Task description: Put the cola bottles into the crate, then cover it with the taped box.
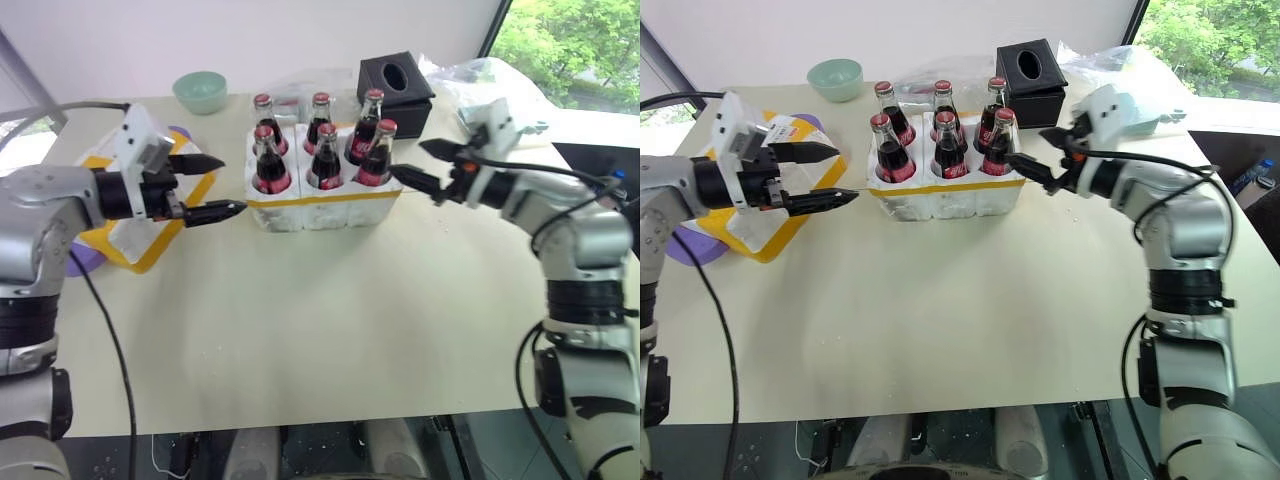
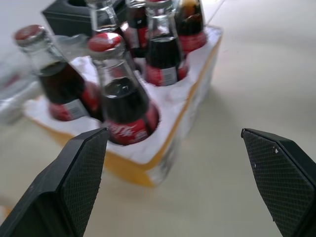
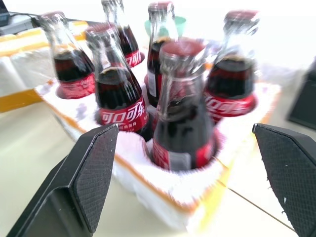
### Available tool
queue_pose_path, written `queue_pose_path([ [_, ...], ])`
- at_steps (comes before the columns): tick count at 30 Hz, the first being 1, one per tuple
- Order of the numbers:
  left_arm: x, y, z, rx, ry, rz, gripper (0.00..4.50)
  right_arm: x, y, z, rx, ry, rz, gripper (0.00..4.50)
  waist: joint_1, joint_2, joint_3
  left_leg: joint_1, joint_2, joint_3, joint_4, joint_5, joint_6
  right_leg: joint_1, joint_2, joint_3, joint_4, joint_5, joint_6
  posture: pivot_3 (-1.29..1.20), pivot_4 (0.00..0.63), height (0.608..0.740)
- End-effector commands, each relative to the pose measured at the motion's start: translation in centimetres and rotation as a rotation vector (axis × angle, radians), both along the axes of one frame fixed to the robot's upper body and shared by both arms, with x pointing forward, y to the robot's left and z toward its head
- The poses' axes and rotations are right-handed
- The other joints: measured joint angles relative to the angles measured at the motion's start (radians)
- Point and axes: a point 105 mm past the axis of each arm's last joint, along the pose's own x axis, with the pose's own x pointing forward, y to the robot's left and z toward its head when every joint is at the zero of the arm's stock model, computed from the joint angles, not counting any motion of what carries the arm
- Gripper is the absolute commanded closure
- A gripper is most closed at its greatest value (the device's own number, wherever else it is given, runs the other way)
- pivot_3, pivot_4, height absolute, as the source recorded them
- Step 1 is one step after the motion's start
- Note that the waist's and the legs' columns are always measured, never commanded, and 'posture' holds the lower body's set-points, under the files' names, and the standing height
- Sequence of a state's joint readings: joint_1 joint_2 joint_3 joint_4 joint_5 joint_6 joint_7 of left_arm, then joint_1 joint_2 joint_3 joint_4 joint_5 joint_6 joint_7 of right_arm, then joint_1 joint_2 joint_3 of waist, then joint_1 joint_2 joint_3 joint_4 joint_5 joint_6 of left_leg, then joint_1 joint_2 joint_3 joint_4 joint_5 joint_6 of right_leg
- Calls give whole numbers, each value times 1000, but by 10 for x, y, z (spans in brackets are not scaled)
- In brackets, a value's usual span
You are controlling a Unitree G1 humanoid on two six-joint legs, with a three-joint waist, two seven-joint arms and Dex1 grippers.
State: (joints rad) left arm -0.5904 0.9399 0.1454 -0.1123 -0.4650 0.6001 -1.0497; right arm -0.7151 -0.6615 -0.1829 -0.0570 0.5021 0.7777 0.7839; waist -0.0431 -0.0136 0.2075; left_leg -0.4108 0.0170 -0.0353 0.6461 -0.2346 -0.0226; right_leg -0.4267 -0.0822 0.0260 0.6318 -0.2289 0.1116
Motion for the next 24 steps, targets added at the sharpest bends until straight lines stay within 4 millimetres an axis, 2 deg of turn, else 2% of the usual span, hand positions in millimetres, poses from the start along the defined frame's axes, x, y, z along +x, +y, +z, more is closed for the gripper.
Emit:
queue_pose_path([
  [1,-12,33,19,97,-174,166,0,-34,-13,23,14,-27,45,63,-2,0,0,0,0,0,0,0,0,0,0,0,0,0,0,0,150,739],
  [4,-23,52,19,182,-228,253,0,-48,-11,17,-31,-10,75,63,-1,0,0,1,1,0,-1,0,0,0,0,0,0,0,-1,0,150,739],
  [7,-37,70,6,390,-272,327,0,-54,-10,8,-23,19,94,63,-1,0,0,1,1,1,-1,0,0,0,0,0,-1,-2,-4,0,150,739],
  [12,-67,80,-19,573,-232,351,0,-51,-7,-4,-19,57,98,63,5,-1,0,1,1,3,-1,0,0,0,-1,1,-2,-3,-5,0,150,739],
  [17,-88,104,-33,752,-190,435,0,-46,-5,-7,-16,71,103,63,5,-1,0,0,1,3,-1,0,0,0,-1,1,-3,-3,-7,0,150,739],
  [24,-109,138,-58,856,-104,617,0,-41,-1,-7,-14,74,114,63,2,-1,-1,0,1,3,-1,0,0,0,-1,1,-3,-4,-7,0,150,739],
])
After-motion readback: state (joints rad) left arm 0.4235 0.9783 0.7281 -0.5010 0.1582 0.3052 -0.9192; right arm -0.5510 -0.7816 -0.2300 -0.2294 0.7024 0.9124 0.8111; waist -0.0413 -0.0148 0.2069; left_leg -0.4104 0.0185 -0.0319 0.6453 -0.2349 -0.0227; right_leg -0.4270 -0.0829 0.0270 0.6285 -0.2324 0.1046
